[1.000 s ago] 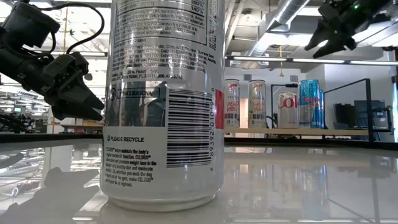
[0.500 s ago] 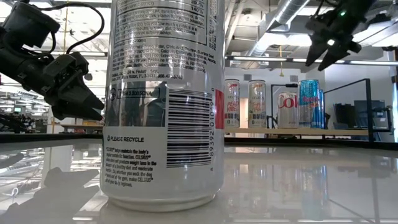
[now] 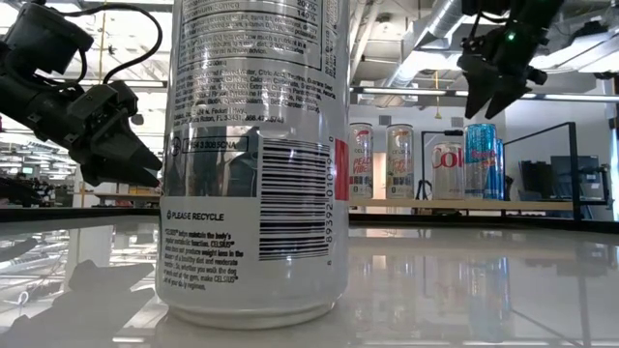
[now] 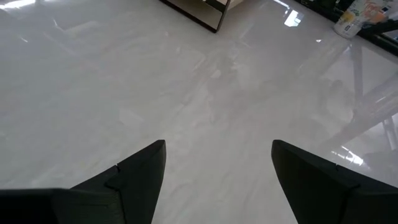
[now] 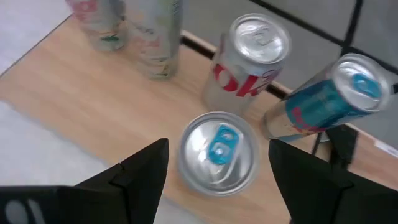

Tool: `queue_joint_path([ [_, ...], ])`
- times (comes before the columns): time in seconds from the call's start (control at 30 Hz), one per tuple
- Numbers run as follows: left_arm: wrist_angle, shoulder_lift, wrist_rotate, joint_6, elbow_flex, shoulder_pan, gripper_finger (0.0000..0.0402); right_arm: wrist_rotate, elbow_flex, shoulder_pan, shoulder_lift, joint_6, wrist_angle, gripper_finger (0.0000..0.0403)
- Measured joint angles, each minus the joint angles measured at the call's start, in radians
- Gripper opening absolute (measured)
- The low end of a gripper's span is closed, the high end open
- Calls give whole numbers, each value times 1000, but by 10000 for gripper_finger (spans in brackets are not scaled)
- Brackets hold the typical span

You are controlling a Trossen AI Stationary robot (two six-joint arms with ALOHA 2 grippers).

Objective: Place canned beverage on shelf
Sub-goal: Put the blue soda can on the shelf aligned with the other blue soda can

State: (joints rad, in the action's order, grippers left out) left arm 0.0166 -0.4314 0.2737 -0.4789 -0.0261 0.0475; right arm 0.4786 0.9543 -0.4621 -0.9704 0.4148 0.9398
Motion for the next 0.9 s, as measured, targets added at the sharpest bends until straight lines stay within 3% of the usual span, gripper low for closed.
queue_joint_path([
  [0.53,0,0,-1,0,0,0,277,20,-1,8,-67,-57,-2,303],
  [0.9,0,0,-3,0,0,0,277,3,-1,-40,-64,-84,1,344],
])
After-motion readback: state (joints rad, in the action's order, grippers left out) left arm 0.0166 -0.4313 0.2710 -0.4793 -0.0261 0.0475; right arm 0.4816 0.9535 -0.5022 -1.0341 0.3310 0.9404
